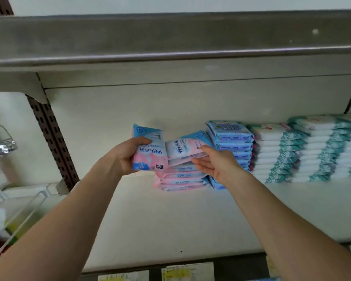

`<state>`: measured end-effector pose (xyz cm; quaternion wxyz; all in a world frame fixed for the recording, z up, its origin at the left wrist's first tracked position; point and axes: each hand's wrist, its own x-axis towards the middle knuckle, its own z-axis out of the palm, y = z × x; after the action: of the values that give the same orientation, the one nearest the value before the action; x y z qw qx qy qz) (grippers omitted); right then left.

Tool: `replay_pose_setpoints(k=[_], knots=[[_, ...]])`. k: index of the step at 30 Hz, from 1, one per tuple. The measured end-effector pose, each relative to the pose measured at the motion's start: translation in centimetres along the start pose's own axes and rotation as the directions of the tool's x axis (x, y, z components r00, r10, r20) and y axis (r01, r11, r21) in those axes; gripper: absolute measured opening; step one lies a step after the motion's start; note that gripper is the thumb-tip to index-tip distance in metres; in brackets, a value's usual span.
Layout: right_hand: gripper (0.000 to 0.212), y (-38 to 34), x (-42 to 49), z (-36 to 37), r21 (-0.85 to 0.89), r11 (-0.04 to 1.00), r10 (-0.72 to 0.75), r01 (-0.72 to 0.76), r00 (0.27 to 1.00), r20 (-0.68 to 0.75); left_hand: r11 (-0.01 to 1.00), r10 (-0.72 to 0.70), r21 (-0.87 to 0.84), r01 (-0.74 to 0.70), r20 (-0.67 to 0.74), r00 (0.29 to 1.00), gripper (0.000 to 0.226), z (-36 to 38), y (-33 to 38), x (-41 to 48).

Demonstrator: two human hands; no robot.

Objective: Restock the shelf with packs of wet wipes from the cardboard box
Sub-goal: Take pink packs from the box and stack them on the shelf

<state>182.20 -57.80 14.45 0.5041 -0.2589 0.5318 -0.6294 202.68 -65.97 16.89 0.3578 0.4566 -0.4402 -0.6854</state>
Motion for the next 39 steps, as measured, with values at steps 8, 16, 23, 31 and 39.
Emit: replay_pose_setpoints(k=[8, 16, 23, 31, 39], knots=[[0.014, 0.1, 0.1, -0.1, -0.134, 0.989, 0.066, -0.061, 0.997, 0.028, 0.998, -0.02, 0.066, 0.023, -0.038, 0.999, 0.01, 1.1, 1.1, 2.0], [0.021, 0.6, 1.5, 1.0, -0.351, 0.934, 0.051, -0.063, 0.998, -0.043, 0.988, -0.059, 0.14, 0.058, 0.004, 0.998, 0.008, 2.3, 0.9, 3.3], [0.018, 1.6, 1.8, 0.2, -0.874, 0.463, -0.232, 0.145, 0.972, 0.038, 0.981, -0.095, 0.172, 0.09, 0.021, 0.995, 0.009, 2.7, 0.3, 4.5], [0.022, 2.2, 1.8, 0.8, -0.929, -0.171, -0.578, 0.328, 0.73, 0.364, 0.982, -0.093, 0.168, 0.084, 0.042, 0.995, 0.011, 3.0, 0.4, 4.7], [0.018, 2.2, 2.6, 0.8, -0.94, -0.185, -0.527, 0.286, 0.778, 0.341, 0.99, -0.089, 0.114, 0.08, 0.078, 0.993, 0.013, 3.4, 0.5, 4.5]])
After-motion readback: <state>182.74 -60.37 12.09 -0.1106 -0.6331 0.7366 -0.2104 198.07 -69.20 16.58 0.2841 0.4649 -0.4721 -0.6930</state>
